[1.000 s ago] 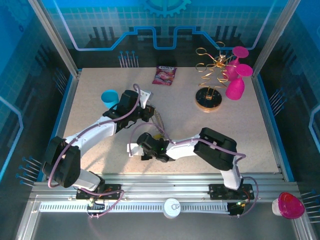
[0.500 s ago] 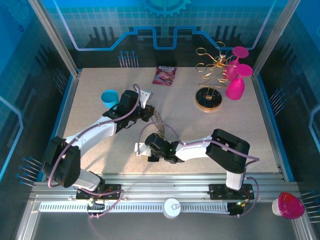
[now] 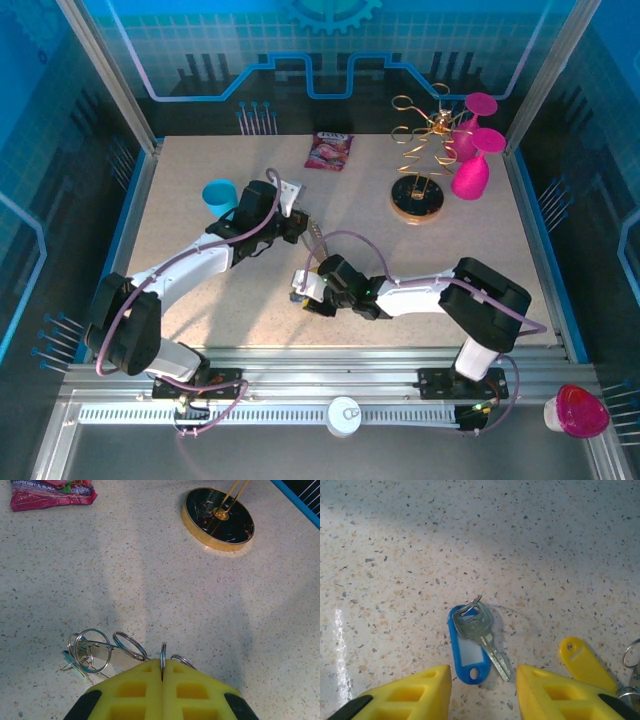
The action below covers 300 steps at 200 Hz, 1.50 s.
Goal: Put the keys on the keyring
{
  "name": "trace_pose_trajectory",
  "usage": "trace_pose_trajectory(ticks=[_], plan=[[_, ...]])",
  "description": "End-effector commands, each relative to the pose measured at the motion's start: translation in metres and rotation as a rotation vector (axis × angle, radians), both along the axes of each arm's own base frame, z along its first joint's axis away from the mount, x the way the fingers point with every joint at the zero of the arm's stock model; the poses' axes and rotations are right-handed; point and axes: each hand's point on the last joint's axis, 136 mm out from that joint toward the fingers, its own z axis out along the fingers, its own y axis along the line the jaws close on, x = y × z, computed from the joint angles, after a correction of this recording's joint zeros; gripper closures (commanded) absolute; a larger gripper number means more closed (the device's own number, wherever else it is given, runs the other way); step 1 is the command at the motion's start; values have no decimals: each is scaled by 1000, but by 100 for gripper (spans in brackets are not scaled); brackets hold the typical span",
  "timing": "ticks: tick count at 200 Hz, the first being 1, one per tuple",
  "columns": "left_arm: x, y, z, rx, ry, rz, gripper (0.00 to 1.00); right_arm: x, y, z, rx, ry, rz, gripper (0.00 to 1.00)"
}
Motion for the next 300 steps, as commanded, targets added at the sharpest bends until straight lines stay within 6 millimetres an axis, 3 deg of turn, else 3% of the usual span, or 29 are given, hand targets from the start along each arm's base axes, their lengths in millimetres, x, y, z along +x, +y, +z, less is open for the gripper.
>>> trace_pose_trajectory(ticks=[1, 16, 36, 49, 58, 78, 100, 158, 300], plan=[[0, 1, 13, -2, -58, -11, 100, -4, 25, 12, 102, 100, 9, 59], [-1, 1, 11, -1, -55, -11, 100, -4, 34, 20, 154, 174, -43, 59], [-2, 2, 12, -2, -58, -8, 100, -2, 29, 22, 160, 259, -195, 61], [-2, 2, 13, -1, -59, -8, 100, 2, 15, 17, 137, 342, -365, 64], [-2, 3, 13, -1, -58, -5, 100, 8, 14, 23, 148, 400, -473, 67], [-2, 4, 13, 0, -57, 2, 100, 2, 10, 20, 184, 498, -609, 70], [-2, 5, 13, -1, -55, 14, 100, -1, 20, 24, 221, 477, -641, 66], [-2, 5, 12, -1, -56, 13, 100, -1, 30, 5, 172, 589, -685, 66], [-2, 4, 11, -2, -55, 7, 100, 11, 39, -14, 123, 592, -710, 75]])
